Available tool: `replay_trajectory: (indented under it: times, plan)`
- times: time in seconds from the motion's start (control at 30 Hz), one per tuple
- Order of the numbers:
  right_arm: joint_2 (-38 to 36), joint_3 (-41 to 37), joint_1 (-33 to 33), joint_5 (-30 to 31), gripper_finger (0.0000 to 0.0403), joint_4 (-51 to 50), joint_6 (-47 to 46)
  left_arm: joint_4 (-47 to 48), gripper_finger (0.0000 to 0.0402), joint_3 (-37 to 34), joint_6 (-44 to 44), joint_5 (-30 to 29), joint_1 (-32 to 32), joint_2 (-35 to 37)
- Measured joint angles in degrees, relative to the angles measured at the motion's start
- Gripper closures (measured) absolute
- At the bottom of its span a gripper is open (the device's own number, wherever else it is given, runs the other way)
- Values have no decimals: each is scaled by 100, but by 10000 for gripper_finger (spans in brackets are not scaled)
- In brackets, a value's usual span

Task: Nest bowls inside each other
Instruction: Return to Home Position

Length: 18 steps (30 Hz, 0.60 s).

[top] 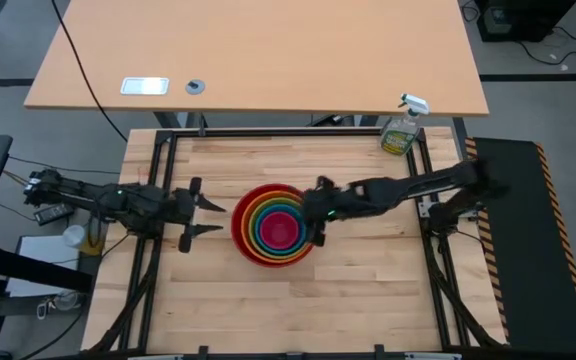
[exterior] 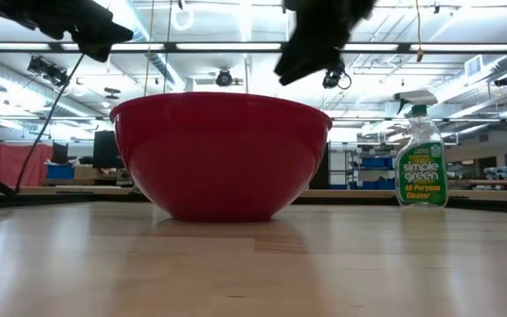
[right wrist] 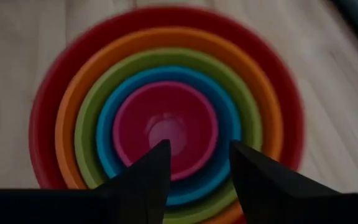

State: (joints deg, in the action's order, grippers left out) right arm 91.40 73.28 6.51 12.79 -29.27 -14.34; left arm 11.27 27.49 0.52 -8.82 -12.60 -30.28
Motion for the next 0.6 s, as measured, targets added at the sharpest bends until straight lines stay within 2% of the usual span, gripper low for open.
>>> replay_trajectory:
  times: [0.37,0.6]
  plan:
    - [-3305,-3515,-483,88,234,2354,-683,-439,192,-813,-7,-214,-13,1357]
    - [-4920,-5282,-550,269,234,3556,-1148,-1400,192,-1544,-43,-363,-13,2122]
